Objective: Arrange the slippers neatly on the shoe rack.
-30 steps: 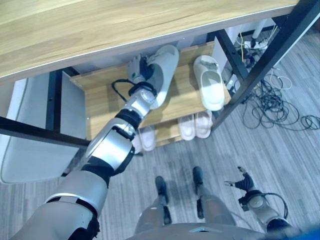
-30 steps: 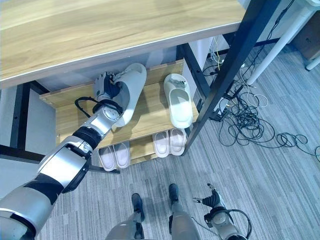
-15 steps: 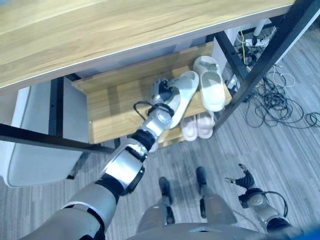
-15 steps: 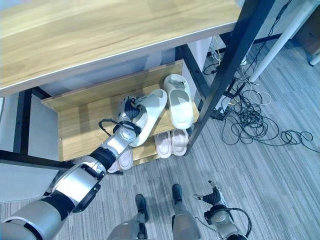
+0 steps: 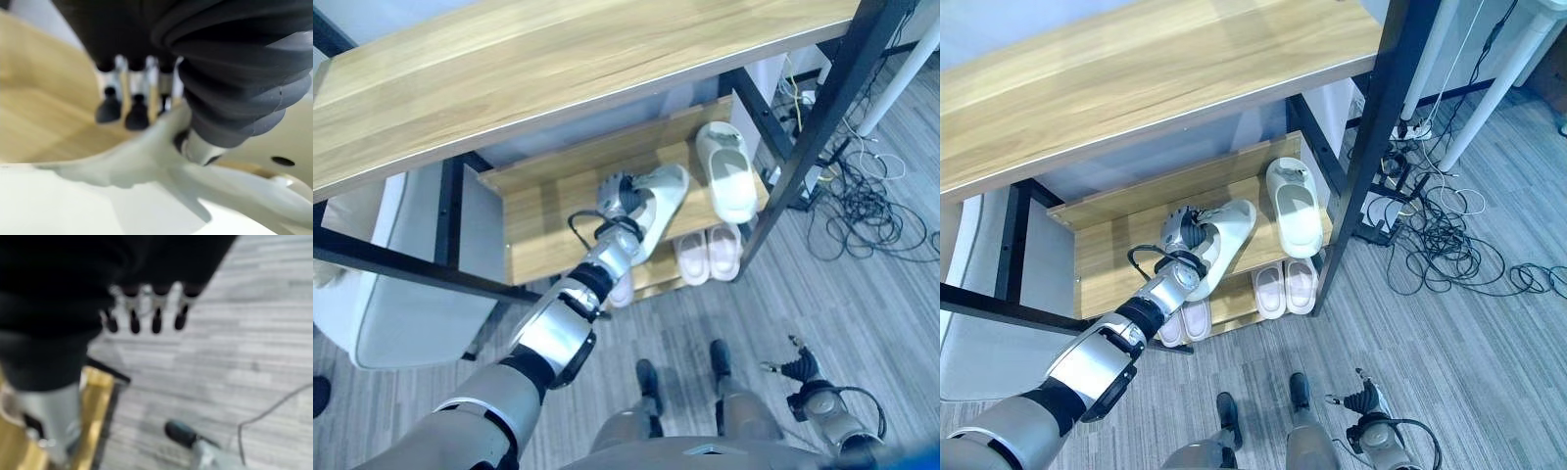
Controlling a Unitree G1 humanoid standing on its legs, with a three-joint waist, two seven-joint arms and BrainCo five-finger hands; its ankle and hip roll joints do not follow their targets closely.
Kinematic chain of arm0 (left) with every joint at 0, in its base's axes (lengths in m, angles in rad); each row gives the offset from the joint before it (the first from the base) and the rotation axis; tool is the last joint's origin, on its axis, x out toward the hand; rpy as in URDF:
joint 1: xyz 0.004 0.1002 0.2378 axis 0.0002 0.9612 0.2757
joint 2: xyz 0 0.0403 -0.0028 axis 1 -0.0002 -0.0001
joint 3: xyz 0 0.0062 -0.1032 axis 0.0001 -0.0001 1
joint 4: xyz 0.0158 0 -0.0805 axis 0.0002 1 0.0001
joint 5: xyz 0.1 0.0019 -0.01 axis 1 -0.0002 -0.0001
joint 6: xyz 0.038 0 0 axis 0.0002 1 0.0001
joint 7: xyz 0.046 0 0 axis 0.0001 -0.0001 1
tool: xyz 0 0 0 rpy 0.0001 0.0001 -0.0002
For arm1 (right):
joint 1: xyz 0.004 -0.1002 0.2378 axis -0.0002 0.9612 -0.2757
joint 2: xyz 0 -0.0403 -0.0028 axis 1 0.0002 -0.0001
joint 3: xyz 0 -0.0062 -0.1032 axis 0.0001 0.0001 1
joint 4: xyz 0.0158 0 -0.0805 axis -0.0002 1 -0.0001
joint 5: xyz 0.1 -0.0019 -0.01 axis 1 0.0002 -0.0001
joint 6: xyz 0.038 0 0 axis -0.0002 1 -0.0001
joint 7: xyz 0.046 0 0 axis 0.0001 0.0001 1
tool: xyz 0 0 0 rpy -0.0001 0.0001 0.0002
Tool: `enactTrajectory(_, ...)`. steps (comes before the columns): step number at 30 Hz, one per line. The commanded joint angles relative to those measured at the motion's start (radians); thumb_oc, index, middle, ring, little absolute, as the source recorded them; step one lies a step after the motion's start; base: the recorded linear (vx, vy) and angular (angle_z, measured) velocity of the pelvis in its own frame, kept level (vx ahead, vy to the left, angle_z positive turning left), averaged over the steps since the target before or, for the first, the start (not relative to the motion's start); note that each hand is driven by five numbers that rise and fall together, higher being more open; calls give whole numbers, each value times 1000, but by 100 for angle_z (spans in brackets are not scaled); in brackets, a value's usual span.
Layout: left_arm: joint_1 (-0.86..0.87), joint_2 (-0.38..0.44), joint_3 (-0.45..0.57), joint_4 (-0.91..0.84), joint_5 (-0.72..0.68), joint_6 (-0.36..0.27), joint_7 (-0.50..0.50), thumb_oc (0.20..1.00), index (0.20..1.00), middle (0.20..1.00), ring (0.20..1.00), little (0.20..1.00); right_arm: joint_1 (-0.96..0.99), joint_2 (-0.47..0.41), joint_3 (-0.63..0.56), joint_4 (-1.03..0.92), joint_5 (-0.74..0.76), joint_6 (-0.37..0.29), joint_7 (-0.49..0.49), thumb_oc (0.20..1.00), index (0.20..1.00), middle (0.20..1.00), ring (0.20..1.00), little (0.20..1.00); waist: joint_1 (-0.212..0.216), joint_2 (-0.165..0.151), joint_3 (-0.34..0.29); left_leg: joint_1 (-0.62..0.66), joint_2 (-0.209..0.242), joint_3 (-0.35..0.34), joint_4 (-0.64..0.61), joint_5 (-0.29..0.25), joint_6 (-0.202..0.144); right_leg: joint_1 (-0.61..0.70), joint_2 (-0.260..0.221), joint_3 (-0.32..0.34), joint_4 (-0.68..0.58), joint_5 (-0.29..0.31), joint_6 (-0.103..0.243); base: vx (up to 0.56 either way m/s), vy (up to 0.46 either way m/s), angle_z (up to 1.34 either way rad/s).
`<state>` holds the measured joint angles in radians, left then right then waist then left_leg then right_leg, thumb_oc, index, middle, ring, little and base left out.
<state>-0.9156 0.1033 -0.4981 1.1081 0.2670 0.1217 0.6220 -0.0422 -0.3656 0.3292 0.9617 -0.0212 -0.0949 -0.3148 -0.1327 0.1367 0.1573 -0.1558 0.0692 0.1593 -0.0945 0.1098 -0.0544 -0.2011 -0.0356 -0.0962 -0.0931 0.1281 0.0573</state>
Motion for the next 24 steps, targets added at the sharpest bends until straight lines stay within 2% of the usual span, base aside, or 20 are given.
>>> enactTrajectory(1, -156, 47, 7, 83, 39, -18, 41, 200, 200, 200, 200, 200, -28, -25, 42, 20, 14, -31, -8, 1000, 1000, 1000, 1000, 1000, -1, -26, 4, -8, 8, -45, 7, -52, -41, 11, -48, -37, 28, -107, 69, 0, 0, 0)
enactTrajectory(8, -216, 75, 2, 114, 42, -8, 37, 200, 200, 200, 200, 200, -33, -33, 55, 14, 13, -38, -6, 1000, 1000, 1000, 1000, 1000, -10, -30, 12, -22, 12, -35, 7, -50, -39, -15, -47, -20, 34, -100, 70, -6, -6, -11)
enactTrajectory(20, -281, 76, 2, 190, -1, -15, 12, 200, 200, 200, 200, 200, -99, -32, 72, 87, 15, -23, -21, 1000, 1000, 1000, 1000, 1000, -25, 2, 38, -54, 9, -14, 7, -41, -40, -73, -51, 10, 49, -86, 72, 0, 5, -6)
enactTrajectory(24, -288, 72, 5, 202, -15, -17, 9, 200, 200, 200, 200, 200, -91, -34, 64, 95, 24, -27, -25, 1000, 1000, 1000, 1000, 1000, -30, 1, 35, -57, 11, -11, 7, -42, -40, -78, -50, 13, 47, -83, 72, 13, -1, -5)
